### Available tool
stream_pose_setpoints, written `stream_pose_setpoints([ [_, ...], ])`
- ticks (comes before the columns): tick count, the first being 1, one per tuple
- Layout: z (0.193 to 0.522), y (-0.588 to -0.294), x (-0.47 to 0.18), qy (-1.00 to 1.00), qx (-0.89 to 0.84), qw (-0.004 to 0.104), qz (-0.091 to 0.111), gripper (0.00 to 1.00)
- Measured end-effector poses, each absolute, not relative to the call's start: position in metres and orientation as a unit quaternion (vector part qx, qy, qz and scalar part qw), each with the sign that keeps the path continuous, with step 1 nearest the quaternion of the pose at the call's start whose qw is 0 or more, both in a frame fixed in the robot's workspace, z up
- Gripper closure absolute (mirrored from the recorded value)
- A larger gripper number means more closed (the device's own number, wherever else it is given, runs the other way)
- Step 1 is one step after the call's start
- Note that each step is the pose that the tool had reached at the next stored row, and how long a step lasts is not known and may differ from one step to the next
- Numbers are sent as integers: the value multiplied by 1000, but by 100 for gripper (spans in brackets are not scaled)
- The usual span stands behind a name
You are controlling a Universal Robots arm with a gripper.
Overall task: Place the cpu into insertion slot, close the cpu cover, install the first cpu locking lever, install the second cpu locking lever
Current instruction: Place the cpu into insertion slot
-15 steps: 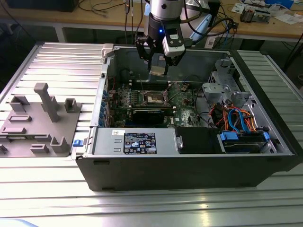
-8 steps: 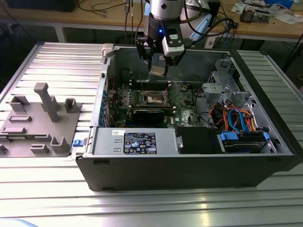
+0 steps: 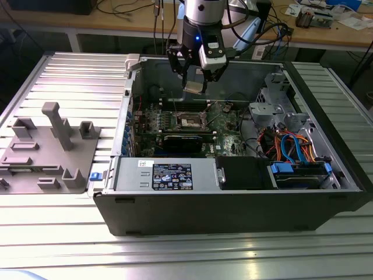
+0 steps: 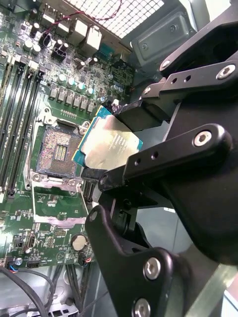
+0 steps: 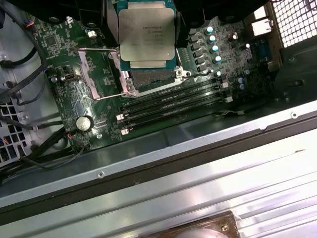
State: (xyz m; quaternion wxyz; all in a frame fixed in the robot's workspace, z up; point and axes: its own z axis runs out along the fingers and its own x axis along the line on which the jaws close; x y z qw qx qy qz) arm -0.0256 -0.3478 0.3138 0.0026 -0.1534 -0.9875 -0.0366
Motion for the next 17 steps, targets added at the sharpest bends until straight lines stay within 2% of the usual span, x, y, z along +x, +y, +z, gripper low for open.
stream_pose_setpoints([
  [17, 314, -348, -26, -985, -167, 2, -37, 46],
])
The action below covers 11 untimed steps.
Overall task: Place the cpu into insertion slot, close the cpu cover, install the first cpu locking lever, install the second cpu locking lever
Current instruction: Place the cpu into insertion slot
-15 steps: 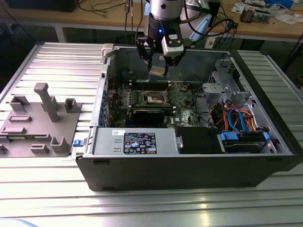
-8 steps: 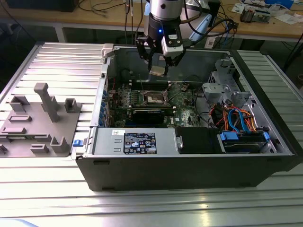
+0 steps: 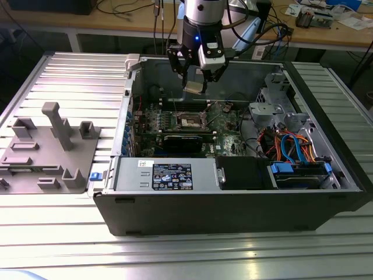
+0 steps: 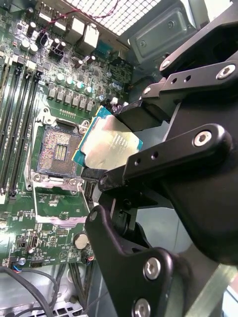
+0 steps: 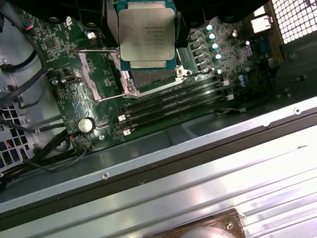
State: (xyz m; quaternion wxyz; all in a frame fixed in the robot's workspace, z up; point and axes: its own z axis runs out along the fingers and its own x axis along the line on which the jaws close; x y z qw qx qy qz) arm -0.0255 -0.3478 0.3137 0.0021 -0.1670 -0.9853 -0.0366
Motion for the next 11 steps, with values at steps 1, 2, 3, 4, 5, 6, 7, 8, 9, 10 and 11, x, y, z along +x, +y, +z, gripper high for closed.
stream_pose_setpoints([
  [1, 314, -348, -26, -985, -168, 2, -37, 46],
  [2, 314, -348, -26, -985, -169, 2, -37, 46],
  [3, 314, -348, -26, -985, -170, 2, -37, 46],
  [4, 314, -348, -26, -985, -171, 2, -37, 46],
  [5, 314, -348, -26, -984, -172, 2, -37, 46],
  [6, 314, -348, -26, -984, -172, 2, -37, 46],
  [7, 314, -348, -26, -984, -173, 2, -37, 46],
  [8, 314, -348, -26, -984, -174, 2, -37, 46],
  [9, 314, -348, -26, -984, -174, 2, -37, 46],
  [10, 314, -348, -26, -984, -175, 2, -37, 46],
  [11, 314, -348, -26, -984, -175, 2, -37, 46],
])
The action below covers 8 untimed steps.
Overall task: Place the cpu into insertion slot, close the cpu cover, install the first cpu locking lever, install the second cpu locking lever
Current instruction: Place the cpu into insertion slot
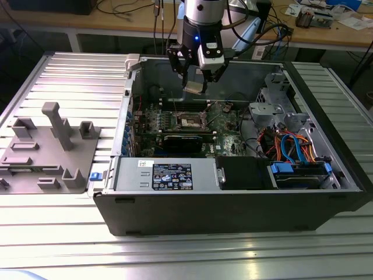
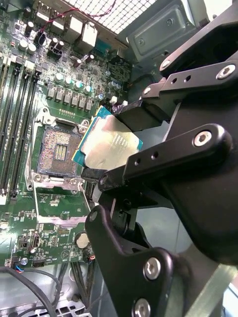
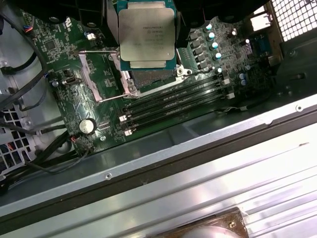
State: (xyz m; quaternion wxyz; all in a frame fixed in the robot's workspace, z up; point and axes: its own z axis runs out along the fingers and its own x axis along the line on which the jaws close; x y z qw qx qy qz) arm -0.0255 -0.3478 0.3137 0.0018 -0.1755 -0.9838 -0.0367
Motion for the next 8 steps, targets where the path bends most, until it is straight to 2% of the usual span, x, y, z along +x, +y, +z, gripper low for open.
stream_pose_setpoints([
  [8, 314, -348, -26, -983, -182, 2, -37, 46],
])
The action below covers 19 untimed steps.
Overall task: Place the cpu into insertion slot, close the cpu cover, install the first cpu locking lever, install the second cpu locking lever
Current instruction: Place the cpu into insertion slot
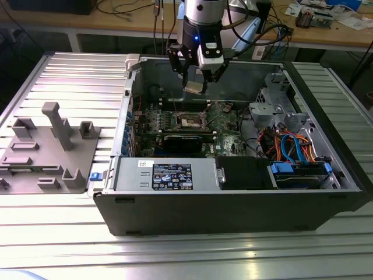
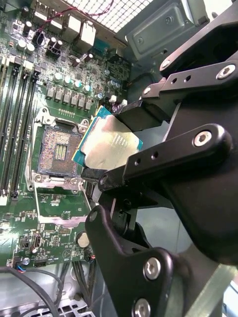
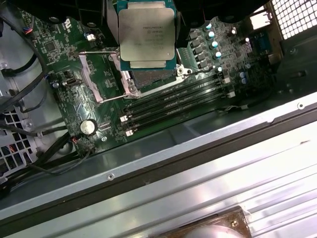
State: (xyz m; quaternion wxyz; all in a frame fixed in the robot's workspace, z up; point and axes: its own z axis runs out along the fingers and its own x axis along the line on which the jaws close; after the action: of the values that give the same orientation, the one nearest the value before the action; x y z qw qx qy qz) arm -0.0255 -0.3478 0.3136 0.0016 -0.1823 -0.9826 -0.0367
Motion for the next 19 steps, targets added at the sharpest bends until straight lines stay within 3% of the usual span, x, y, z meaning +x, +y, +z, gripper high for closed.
stream_pose_setpoints([
  [19, 313, -348, -26, -979, -199, 1, -37, 46],
])
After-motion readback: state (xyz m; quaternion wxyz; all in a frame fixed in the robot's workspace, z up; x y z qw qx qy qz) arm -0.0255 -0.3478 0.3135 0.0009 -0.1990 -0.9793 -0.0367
